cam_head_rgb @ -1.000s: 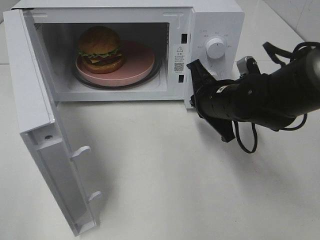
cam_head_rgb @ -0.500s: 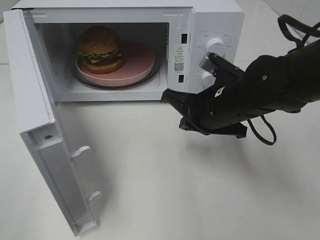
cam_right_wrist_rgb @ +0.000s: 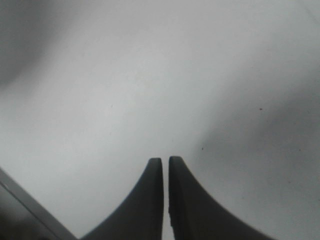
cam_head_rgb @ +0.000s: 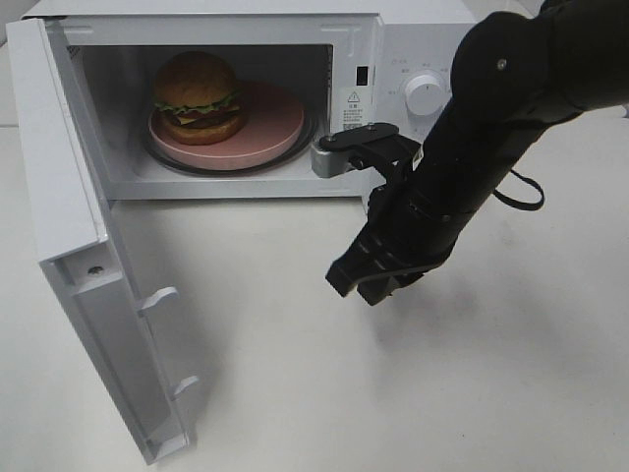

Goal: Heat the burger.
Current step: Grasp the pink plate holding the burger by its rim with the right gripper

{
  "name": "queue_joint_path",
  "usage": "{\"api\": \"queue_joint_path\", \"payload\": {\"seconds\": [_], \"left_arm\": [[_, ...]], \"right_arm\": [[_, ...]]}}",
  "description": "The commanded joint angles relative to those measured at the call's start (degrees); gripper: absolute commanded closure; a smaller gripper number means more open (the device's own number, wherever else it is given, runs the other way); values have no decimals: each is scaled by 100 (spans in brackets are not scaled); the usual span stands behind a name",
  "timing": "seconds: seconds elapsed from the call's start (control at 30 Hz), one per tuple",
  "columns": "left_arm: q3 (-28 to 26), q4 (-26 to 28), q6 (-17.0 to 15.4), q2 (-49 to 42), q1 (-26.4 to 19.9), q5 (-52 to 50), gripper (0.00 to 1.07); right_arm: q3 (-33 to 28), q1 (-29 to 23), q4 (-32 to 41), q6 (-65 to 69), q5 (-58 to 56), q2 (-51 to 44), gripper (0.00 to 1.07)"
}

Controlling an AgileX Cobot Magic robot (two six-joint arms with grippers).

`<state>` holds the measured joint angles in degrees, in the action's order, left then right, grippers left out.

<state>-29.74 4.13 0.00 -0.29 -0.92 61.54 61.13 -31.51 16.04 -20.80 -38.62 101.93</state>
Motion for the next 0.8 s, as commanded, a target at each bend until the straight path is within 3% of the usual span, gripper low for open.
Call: {"api": "queue_joint_path", "payload": {"seconds": [0.03, 0.47, 0.8], "left_arm": [[17, 46, 0, -92, -17, -52, 6], [17, 46, 0, -92, -17, -52, 6], [17, 46, 0, -92, -17, -52, 6]], "right_arm": [[160, 17, -40, -1129, -665, -57, 101], [911, 11, -390, -4853, -1822, -143, 100], [1129, 0, -819, -5563, -1644, -195, 93]]}}
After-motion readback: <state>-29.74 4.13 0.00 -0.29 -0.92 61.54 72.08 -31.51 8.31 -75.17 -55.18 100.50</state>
